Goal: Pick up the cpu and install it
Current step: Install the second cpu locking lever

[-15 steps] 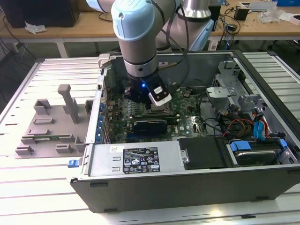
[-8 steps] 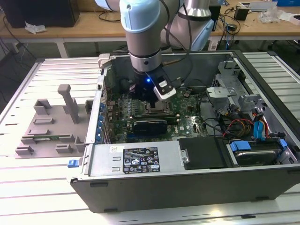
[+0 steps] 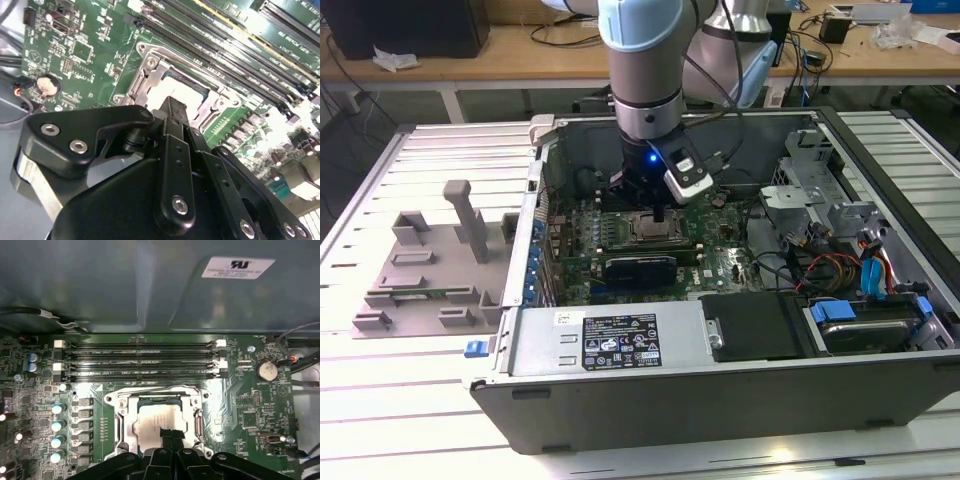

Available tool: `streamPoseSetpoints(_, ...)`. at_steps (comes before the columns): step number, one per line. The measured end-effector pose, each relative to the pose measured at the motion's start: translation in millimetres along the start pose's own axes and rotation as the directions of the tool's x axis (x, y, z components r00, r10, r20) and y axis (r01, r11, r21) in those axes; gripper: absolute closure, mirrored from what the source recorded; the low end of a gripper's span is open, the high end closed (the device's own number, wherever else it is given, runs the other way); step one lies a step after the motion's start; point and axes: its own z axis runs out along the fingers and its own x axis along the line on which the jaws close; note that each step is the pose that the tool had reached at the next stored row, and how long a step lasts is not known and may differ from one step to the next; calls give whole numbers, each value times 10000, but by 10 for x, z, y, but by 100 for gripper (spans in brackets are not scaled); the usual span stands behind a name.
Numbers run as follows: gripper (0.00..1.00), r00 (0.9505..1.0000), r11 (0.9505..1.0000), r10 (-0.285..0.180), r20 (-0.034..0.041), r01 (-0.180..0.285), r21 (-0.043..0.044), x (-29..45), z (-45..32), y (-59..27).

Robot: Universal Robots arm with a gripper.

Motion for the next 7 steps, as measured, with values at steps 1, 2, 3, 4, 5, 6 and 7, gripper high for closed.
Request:
streamPoseSetpoints(1,89,10000,10000,-2,1,2,18,0,-2,1)
streamPoseSetpoints(2,89,10000,10000,-3,1,3,21,0,-3,0)
streamPoseSetpoints(3,89,10000,10000,-3,-1,3,22,0,-3,0)
streamPoseSetpoints(4,89,10000,10000,-3,-4,3,23,1,-3,1)
streamPoseSetpoints(5,89,10000,10000,-2,-7,2,23,2,-3,1)
streamPoseSetpoints(6,89,10000,10000,-2,-8,2,23,2,-3,1)
streamPoseSetpoints(7,89,10000,10000,-2,-9,2,22,2,-3,1)
